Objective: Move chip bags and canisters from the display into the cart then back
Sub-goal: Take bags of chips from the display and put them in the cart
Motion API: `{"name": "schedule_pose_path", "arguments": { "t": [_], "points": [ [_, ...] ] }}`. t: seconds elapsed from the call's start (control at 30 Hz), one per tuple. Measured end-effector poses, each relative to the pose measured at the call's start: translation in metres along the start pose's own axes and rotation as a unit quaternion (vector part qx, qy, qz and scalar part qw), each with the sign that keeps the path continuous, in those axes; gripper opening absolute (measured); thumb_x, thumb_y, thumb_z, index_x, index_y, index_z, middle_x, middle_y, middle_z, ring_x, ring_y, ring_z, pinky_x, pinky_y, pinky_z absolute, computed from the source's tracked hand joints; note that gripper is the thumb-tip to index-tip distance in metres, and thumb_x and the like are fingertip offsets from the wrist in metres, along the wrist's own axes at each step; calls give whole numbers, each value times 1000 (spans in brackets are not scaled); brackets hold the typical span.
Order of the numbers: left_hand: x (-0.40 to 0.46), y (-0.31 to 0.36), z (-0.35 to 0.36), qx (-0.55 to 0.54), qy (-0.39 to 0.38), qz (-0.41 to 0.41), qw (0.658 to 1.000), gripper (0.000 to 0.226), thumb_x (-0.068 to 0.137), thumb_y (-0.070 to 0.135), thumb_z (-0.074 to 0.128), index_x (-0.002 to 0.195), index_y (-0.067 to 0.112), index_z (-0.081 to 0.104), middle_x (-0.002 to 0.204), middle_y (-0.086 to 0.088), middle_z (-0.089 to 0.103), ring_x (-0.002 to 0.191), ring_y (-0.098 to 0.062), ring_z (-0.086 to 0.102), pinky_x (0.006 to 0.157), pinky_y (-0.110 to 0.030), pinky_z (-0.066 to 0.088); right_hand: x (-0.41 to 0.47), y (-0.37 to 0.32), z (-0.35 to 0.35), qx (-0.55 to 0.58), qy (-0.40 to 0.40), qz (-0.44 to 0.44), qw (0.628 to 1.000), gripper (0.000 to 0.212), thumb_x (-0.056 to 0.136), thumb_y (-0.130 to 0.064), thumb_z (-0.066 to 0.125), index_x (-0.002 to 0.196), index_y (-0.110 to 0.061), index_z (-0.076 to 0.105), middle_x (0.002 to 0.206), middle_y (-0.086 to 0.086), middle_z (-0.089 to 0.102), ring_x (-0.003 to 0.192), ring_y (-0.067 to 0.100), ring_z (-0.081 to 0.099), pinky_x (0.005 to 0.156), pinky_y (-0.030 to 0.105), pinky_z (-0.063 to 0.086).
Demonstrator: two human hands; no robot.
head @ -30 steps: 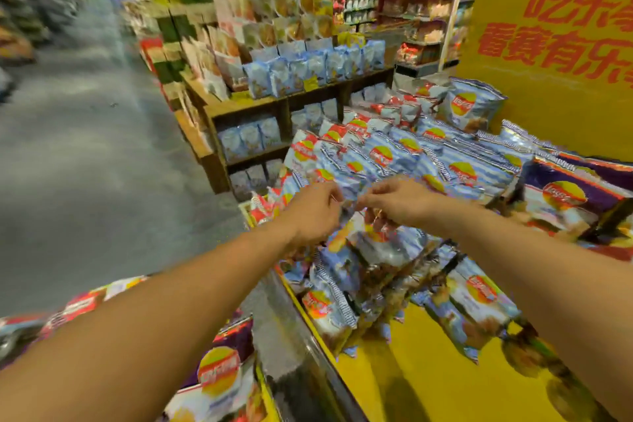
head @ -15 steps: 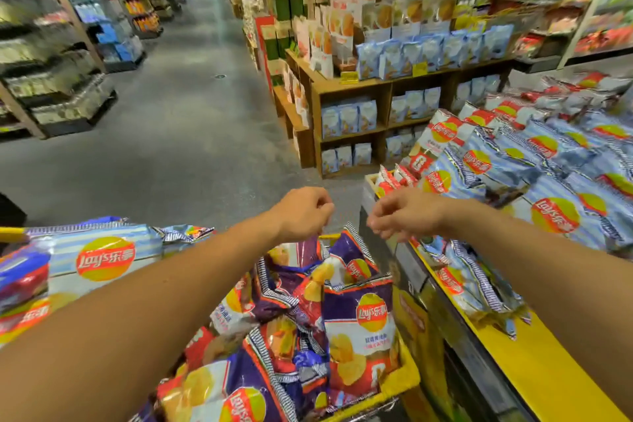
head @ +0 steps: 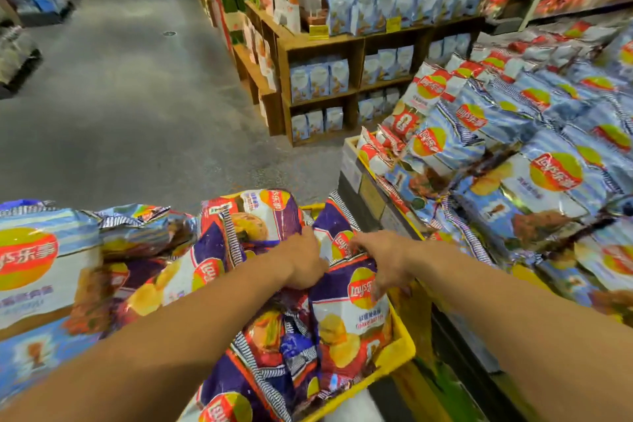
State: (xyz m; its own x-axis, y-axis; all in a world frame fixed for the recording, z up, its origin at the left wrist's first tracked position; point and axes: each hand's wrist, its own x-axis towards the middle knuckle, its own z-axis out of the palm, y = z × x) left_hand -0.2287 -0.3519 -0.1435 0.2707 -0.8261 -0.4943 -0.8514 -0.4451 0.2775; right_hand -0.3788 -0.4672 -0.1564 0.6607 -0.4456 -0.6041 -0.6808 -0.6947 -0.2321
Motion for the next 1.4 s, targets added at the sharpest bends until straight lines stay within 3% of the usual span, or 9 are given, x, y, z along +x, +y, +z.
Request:
{"name": "schedule_pose_path", "arguments": {
  "t": [0.23,0.5,0.67,0.8,0.97,1.07,1.23,1.33,1.4],
  "points": [
    [23,8,7,-78,62,-67,993,95,83,65,61,146,3,26,138,-20,53,124,-36,53,93,-38,44,-4,-4,7,-157,35,-38,986,95,58,-64,83,142,-38,45,135,3,54,125,29,42,105,46,34],
    [17,8,6,-140,52,4,989,23,83,30,63,105,22,63,108,-7,69,100,-27,63,88,-33,51,-30,18,-16,-8,38,-58,998,64,51,-55,91,104,-24,74,111,1,65,106,22,61,92,37,53],
    [-14,18,-20,-319,64,41,944,12,87,8,58,84,20,55,73,-1,59,61,-14,50,54,-21,42,-64,32,-40,111,58,-11,992,102,54,-44,95,142,-20,47,142,-11,42,133,14,42,111,27,37],
    [-22,28,-46,-388,100,53,915,12,81,10,60,84,19,52,74,-1,55,64,-14,47,58,-27,39,-97,36,-67,242,58,2,968,125,59,-35,94,157,-26,17,155,-4,34,144,19,33,115,28,30],
    [-29,64,-62,-455,23,104,884,19,68,12,53,84,17,61,78,-3,66,72,-19,58,69,-33,44,-136,36,-93,199,121,12,972,139,44,-63,85,158,-35,10,159,-7,27,149,16,21,122,36,20],
    [-27,92,-59,-473,5,112,874,29,84,-1,46,95,13,68,86,-7,74,71,-22,66,62,-30,49,-155,48,-94,242,105,31,964,131,34,-67,89,150,-31,38,142,-9,55,128,14,54,112,35,40],
    [-19,133,-51,-569,-83,101,812,35,98,35,45,97,14,73,99,-12,73,80,-26,70,67,-30,55,-198,81,-96,315,119,24,941,44,57,-40,91,92,-21,73,85,-9,78,81,12,75,76,30,59],
    [-7,165,-45,-556,-130,152,807,69,87,74,42,128,22,64,120,-8,70,110,-28,67,98,-43,51,-220,109,-95,318,130,61,937,64,45,-51,91,96,-16,74,90,-4,78,86,18,75,83,37,60],
    [-3,188,-40,-513,-171,188,820,87,70,90,45,125,26,65,128,-9,66,116,-30,61,94,-41,48,-234,131,-93,322,139,95,932,84,32,-60,91,100,-13,75,92,-1,78,87,21,75,87,42,60]
  ]
}}
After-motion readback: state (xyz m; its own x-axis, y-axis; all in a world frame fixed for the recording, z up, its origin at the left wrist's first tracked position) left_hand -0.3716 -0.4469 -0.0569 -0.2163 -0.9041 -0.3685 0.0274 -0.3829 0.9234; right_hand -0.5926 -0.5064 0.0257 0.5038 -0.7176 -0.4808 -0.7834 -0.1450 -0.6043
